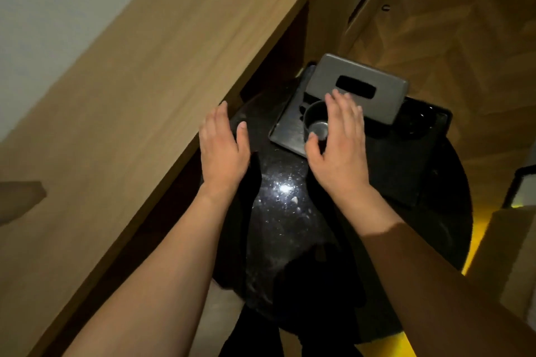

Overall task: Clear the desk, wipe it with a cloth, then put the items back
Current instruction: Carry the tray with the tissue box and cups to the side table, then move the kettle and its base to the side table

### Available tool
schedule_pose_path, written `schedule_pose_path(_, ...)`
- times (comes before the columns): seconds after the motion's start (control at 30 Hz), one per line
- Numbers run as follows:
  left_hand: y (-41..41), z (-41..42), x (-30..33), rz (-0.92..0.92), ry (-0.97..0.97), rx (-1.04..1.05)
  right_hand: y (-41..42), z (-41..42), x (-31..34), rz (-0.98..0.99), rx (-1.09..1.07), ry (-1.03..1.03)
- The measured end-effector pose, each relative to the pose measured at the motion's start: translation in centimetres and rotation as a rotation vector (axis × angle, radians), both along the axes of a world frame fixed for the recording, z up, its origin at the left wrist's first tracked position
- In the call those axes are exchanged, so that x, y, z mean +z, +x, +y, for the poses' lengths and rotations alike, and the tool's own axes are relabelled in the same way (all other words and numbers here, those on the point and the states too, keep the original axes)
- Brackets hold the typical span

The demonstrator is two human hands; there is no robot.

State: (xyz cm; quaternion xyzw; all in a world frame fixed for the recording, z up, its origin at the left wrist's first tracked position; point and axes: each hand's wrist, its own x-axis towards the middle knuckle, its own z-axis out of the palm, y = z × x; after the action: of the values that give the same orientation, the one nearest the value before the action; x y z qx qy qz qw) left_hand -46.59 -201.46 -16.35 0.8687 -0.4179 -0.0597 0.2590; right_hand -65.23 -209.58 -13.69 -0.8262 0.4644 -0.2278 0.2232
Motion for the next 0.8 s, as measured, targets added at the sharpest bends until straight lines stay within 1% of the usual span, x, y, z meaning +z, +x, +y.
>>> schedule_pose_path(0.17, 1.9, 7.9, 1.6, -0.067, 0.035, 0.145, 3.8, 4.6, 1.0, 0.018, 0.230, 0.007)
schedule_pose_path(0.43, 4.7, 22.3, 3.0, -0.068, 0.077, 0.473, 10.9, 14.0, 2.7, 0.008, 0.573, 0.021)
schedule_pose_path(0.6, 5.2, 33.0, 4.7, -0.075, 0.052, 0.689, 15.4, 22.8, 3.6, -0.008, 0.791, -0.013)
schedule_pose_path(0.8, 4.2, 47.7, 6.8, -0.092, 0.028, 0.962, 19.2, 35.8, 4.7, -0.024, 1.064, -0.068)
